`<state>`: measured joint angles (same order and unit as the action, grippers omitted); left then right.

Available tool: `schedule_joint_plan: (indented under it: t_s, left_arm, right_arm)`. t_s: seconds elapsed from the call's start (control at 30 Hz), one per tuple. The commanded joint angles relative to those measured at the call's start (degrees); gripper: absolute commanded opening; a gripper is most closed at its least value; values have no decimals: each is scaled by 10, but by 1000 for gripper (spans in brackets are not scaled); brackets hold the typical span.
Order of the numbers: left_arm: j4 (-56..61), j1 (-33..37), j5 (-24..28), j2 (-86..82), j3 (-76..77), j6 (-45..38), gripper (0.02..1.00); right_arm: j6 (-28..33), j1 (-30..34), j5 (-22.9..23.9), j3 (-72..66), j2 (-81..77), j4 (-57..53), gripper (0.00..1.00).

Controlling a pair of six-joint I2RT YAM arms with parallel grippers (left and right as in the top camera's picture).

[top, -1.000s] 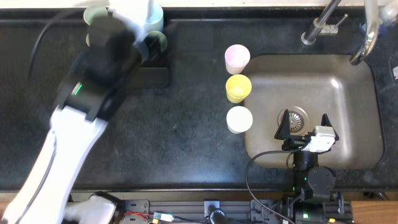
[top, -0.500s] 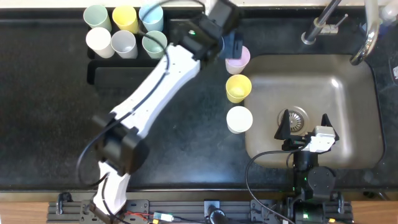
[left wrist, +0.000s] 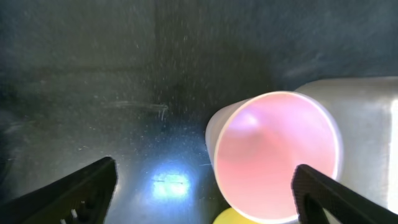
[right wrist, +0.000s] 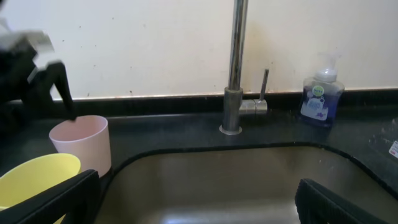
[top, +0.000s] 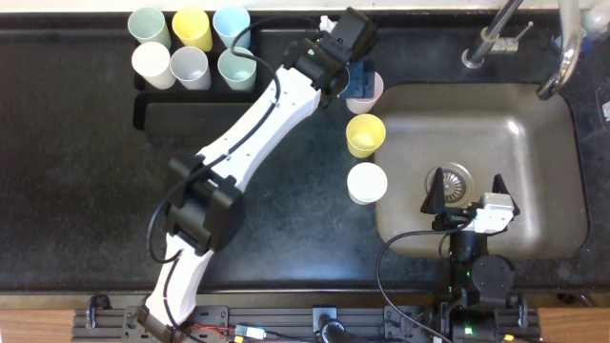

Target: Store Cups

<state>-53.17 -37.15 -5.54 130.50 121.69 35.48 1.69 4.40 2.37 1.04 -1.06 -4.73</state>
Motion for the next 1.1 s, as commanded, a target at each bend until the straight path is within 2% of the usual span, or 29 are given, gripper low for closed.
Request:
schedule_joint_plan:
  t_s: [0.03,0.1,0.23,0.4,0.57,0.63,0.77,1.1]
  left_arm:
    - [-4,0,8,19,17,8,724]
    - [-1,0,8,20,17,8,595]
    - [6,0,8,29,17,8,400]
    - [24,0,16,39,17,8,38]
    - [24,0,12,32,17,5,34]
    - [5,0,-19,7,17,6,34]
    - [-30,15,-114,-92,-7,6,34]
    - [-42,214,-122,-359,-260,-8,34]
  right_arm:
    - [-4,1,0,-7,3,3,993]
    - [-4,1,0,-7,3,3,993]
    - [-4,1,0,-7,3,3,998]
    - [-4,1,0,-7,3,3,993]
    - [-4,1,0,-7,3,3,996]
    - [-4,1,0,-7,3,3,998]
    - [-4,1,0,-7,3,3,998]
    - [-4,1,0,-7,3,3,996]
